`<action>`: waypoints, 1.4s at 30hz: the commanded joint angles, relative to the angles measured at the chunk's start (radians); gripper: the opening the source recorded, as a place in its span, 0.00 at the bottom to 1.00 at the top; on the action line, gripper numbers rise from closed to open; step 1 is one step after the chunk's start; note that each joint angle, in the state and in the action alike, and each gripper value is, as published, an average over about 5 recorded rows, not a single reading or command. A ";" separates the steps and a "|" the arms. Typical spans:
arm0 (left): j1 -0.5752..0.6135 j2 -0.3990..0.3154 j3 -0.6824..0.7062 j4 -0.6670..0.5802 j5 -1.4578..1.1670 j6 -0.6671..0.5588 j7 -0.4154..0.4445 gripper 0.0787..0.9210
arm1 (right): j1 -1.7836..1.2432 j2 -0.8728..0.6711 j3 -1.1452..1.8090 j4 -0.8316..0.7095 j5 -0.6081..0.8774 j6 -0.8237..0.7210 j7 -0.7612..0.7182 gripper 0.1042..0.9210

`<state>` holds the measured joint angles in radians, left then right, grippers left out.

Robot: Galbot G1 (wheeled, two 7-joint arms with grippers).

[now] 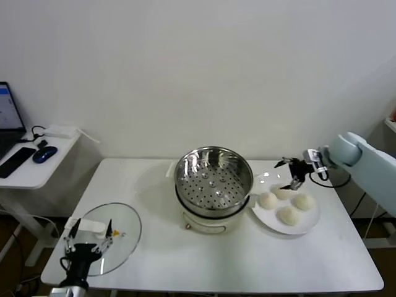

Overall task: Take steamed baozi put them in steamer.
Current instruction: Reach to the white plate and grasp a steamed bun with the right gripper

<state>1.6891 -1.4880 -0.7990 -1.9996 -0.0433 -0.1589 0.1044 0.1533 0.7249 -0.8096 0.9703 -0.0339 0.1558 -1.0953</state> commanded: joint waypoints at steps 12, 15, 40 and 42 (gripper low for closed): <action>-0.019 -0.003 -0.013 -0.002 -0.003 0.025 -0.018 0.88 | -0.064 0.199 0.100 -0.281 -0.280 0.051 -0.039 0.88; -0.018 -0.002 -0.014 -0.002 -0.004 0.027 -0.017 0.88 | -0.094 0.205 0.129 -0.283 -0.288 0.048 -0.032 0.88; -0.014 -0.004 -0.017 0.004 0.001 0.031 -0.015 0.88 | -0.178 0.317 0.334 -0.453 -0.405 0.083 0.013 0.88; -0.014 -0.004 -0.017 0.005 0.001 0.030 -0.015 0.88 | -0.179 0.322 0.342 -0.459 -0.410 0.084 0.014 0.88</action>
<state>1.6743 -1.4904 -0.8154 -1.9968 -0.0431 -0.1283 0.0897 -0.0148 1.0219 -0.5176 0.5497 -0.4107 0.2339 -1.0854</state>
